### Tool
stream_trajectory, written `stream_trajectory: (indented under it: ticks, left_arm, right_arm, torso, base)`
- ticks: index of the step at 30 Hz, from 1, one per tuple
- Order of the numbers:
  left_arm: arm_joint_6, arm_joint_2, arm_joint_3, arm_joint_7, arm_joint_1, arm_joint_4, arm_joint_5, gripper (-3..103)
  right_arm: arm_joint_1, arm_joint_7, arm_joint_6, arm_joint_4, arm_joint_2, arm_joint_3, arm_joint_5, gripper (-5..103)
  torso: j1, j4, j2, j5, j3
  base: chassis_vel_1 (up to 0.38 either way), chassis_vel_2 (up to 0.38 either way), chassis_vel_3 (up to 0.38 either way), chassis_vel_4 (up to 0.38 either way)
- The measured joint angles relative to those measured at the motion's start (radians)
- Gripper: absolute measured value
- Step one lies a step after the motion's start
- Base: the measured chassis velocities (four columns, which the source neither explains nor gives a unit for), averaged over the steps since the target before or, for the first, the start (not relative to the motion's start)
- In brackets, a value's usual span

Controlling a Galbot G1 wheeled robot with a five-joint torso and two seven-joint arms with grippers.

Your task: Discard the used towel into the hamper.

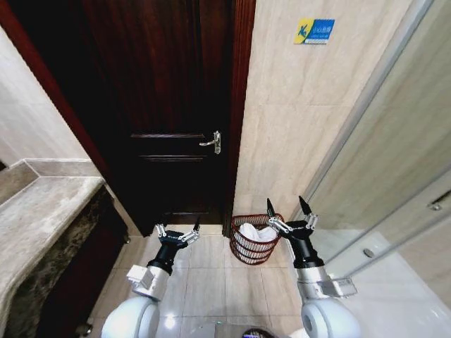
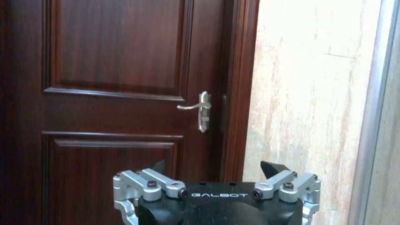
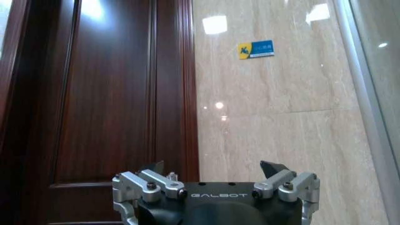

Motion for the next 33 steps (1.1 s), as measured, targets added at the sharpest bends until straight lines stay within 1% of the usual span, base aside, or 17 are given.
stream_trajectory:
  ticks: [6, 13, 18, 20, 21, 24, 31, 33]
  left_arm:
    - [0.0, 0.0, 0.0, 0.0, 0.0, 0.0, 0.0, 100]
    - [0.0, 0.0, 0.0, 0.0, 0.0, 0.0, 0.0, 100]
    - [0.0, 0.0, 0.0, 0.0, 0.0, 0.0, 0.0, 100]
    - [0.0, 0.0, 0.0, 0.0, 0.0, 0.0, 0.0, 100]
    - [0.0, 0.0, 0.0, 0.0, 0.0, 0.0, 0.0, 100]
    - [0.0, 0.0, 0.0, 0.0, 0.0, 0.0, 0.0, 100]
    - [0.0, 0.0, 0.0, 0.0, 0.0, 0.0, 0.0, 100]
    - [0.0, 0.0, 0.0, 0.0, 0.0, 0.0, 0.0, 100]
  right_arm:
    - [0.003, -0.007, 0.002, -0.01, -0.005, 0.0, -0.002, 100]
    - [-0.01, -0.015, 0.023, -0.019, -0.017, 0.006, -0.006, 100]
    - [-0.005, -0.02, 0.062, -0.04, -0.014, 0.016, -0.022, 100]
    - [-0.009, -0.024, 0.094, -0.064, -0.016, 0.019, -0.032, 100]
    - [-0.009, -0.024, 0.094, -0.064, -0.016, 0.019, -0.032, 100]
    - [-0.018, -0.028, 0.14, -0.121, -0.014, 0.038, -0.058, 100]
    - [-0.043, -0.001, 0.141, -0.078, -0.008, 0.041, -0.052, 100]
    - [-0.053, 0.021, 0.131, -0.058, -0.004, 0.044, -0.054, 100]
  torso:
    - [0.0, 0.0, 0.0, 0.0, 0.0]
    - [0.0, 0.0001, 0.0, 0.0001, 0.0]
    - [0.0, 0.0001, 0.0, 0.0001, 0.0]
    - [0.0, 0.0, 0.0, 0.0, 0.0]
    - [0.0, 0.0, 0.0, 0.0, 0.0]
    - [0.0, 0.0, 0.0, 0.0002, 0.0]
    - [-0.001, -0.0002, -0.003, -0.0001, -0.001]
    - [-0.003, 0.0, -0.007, 0.0001, -0.004]
  base:
    - [0.039, -0.031, -0.033, 0.038]
    - [0.0, 0.0, 0.0, 0.0]
    - [0.0, 0.0, 0.0, 0.0]
    - [-0.022, -0.027, -0.013, -0.017]
    - [0.0, 0.0, 0.0, 0.0]
    - [-0.055, -0.048, -0.055, -0.059]
    - [-0.084, -0.075, -0.078, -0.078]
    - [-0.089, -0.09, -0.102, -0.085]
